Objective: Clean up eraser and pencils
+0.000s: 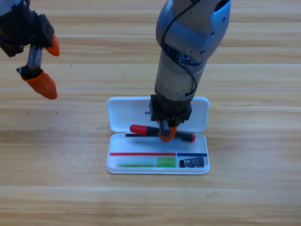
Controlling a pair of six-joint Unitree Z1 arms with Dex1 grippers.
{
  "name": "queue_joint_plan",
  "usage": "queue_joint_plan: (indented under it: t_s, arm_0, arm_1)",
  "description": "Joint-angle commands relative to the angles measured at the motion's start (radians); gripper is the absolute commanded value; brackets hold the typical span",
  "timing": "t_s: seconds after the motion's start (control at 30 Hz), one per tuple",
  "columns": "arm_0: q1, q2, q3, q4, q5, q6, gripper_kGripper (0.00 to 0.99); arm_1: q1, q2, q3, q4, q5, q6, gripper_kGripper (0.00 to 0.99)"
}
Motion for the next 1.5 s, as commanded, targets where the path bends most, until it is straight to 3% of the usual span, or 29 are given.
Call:
queue_joint_plan:
  t_s: [0.03, 0.3, 0.5, 0.77, 0.87, 0.97, 1.13, 1.3, 1.5]
  arm_0:
    - [0.021, -0.020, 0.024, -0.008, -0.010, 0.007, 0.990]
    - [0.021, -0.016, 0.041, -0.020, -0.010, 0.010, 0.990]
    - [0.019, -0.011, 0.044, -0.026, -0.010, 0.009, 0.990]
    - [0.021, -0.006, 0.045, -0.029, -0.010, 0.009, 0.990]
    - [0.021, -0.005, 0.045, -0.029, -0.010, 0.009, 0.990]
    - [0.021, -0.005, 0.045, -0.029, -0.010, 0.009, 0.990]
    - [0.021, -0.005, 0.053, -0.037, -0.010, 0.010, 0.990]
    - [0.030, 0.026, 0.036, -0.063, -0.010, 0.009, 0.973]
    - [0.044, 0.113, -0.062, -0.079, -0.008, -0.007, 0.841]
  arm_1:
    - [0.015, 0.051, 0.006, 0.020, -0.016, 0.015, 0.784]
    - [0.017, -0.001, 0.020, 0.028, -0.011, 0.026, 0.861]
    - [0.043, -0.213, 0.120, 0.048, 0.053, 0.041, 0.881]
    - [0.058, -0.556, 0.304, 0.048, 0.250, 0.097, 0.888]
    - [0.026, -0.641, 0.355, 0.042, 0.348, 0.127, 0.888]
    - [-0.011, -0.725, 0.427, -0.011, 0.400, 0.157, 0.902]
    - [-0.029, -0.878, 0.623, -0.187, 0.400, 0.193, 0.904]
    - [-0.035, -0.929, 0.678, -0.208, 0.423, 0.195, 0.905]
    - [-0.035, -0.957, 0.707, -0.236, 0.446, 0.201, 0.917]
